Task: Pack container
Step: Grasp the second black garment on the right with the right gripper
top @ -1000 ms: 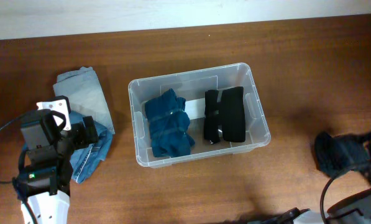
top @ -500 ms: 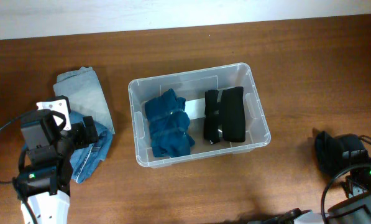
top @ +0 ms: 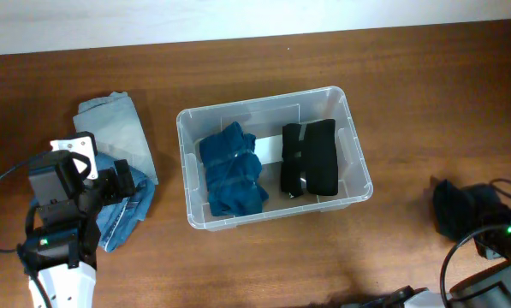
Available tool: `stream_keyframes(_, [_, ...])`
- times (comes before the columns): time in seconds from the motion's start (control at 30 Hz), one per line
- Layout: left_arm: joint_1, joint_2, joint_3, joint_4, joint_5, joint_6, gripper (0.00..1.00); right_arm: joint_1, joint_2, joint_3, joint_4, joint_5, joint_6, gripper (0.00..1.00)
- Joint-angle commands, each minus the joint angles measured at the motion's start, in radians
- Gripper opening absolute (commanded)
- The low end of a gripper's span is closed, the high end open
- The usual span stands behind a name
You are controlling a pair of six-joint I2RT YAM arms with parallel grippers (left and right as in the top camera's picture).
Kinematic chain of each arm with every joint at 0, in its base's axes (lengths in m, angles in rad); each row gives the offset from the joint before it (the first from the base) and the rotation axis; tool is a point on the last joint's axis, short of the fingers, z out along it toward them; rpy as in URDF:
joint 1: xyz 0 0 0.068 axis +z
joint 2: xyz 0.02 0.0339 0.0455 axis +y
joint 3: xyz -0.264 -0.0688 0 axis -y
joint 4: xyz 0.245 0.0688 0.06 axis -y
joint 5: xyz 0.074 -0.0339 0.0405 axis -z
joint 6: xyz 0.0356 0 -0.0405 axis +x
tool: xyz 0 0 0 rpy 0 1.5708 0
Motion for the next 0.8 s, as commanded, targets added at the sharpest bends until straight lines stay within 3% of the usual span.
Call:
stream_keyframes(0.0, [0.006, 0.003, 0.02, 0.004, -0.003, -0.01, 1.0, 0.054, 0.006, -0.01, 0.023, -0.011, -0.005, 0.53])
stream_keyframes(0.3, [0.006, 0.003, 0.02, 0.003, -0.003, -0.01, 0.99, 0.103, 0.006, -0.01, 0.055, -0.013, -0.005, 0.23])
stream_keyframes(0.37, [0.006, 0.003, 0.02, 0.003, -0.003, -0.01, 0.99, 0.103, 0.006, -0.01, 0.056, -0.013, -0.005, 0.22])
stream_keyframes(0.5, [0.006, 0.003, 0.02, 0.003, -0.003, -0.01, 0.99, 0.103, 0.006, -0.01, 0.055, -0.028, -0.005, 0.05])
stream_keyframes(0.77, [0.006, 0.003, 0.02, 0.003, -0.003, -0.01, 0.99, 0.11, 0.003, 0.024, 0.058, -0.225, -0.009, 0.04])
